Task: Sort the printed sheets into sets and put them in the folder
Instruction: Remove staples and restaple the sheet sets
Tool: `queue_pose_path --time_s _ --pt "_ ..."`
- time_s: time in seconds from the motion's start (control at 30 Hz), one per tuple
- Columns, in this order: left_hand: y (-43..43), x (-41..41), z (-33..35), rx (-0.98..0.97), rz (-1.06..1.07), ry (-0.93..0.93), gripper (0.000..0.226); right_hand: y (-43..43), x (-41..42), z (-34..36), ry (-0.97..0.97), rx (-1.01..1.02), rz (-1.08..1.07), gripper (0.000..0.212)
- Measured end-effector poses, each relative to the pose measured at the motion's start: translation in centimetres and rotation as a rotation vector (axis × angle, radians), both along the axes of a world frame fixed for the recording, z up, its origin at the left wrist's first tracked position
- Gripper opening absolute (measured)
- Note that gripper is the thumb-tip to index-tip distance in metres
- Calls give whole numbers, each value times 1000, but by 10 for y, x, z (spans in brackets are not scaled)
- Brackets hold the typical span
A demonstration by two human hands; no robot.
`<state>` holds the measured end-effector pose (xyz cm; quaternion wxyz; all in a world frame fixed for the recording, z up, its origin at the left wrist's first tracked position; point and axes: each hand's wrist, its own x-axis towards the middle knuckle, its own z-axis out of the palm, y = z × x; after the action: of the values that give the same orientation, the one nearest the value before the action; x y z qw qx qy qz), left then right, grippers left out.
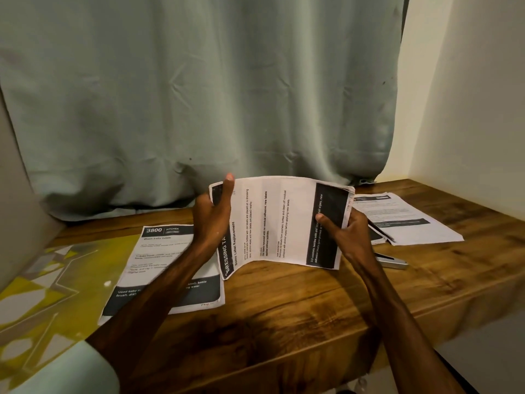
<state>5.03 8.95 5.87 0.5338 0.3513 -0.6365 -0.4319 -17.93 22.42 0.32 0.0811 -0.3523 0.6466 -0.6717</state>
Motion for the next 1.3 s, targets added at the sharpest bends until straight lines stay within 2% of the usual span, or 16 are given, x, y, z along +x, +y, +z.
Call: queue_pose_path --time_s 0.13,0.3,0.43,0.57,0.73,0.9,1.0,1.07,1.13,1.2,1.3 --pt "0 7 -32 -17 -159 -52 18 -2 3 -6 17 10 -48 46" --pt "-1 9 -26 -111 -137 -32 5 2 11 9 66 -51 -65 41" --pt "1 7 -28 -126 -157 -43 8 9 11 6 64 -79 -88 33" --pt "3 6 -54 -102 -184 -95 13 16 12 -13 -19 -77 -90 44" --pt "5 3 -53 -111 -175 -59 11 18 13 -8 -3 -92 -115 41" --pt "3 2 -81 -46 -181 -230 36 20 12 -13 -35 -75 -100 47" --pt "-4 6 -72 -34 -197 -249 35 21 9 -6 -52 -98 -86 42" --pt "-12 11 -53 -41 -203 -182 27 23 8 -2 -131 -126 -38 31" --pt "-20 18 -26 -66 -163 -151 19 28 8 1 -322 -157 89 19" --pt "-29 24 2 -80 -203 -179 12 34 5 2 -494 -166 251 23" --pt "-39 35 42 -131 -359 -367 13 40 -8 7 -520 -54 377 45"
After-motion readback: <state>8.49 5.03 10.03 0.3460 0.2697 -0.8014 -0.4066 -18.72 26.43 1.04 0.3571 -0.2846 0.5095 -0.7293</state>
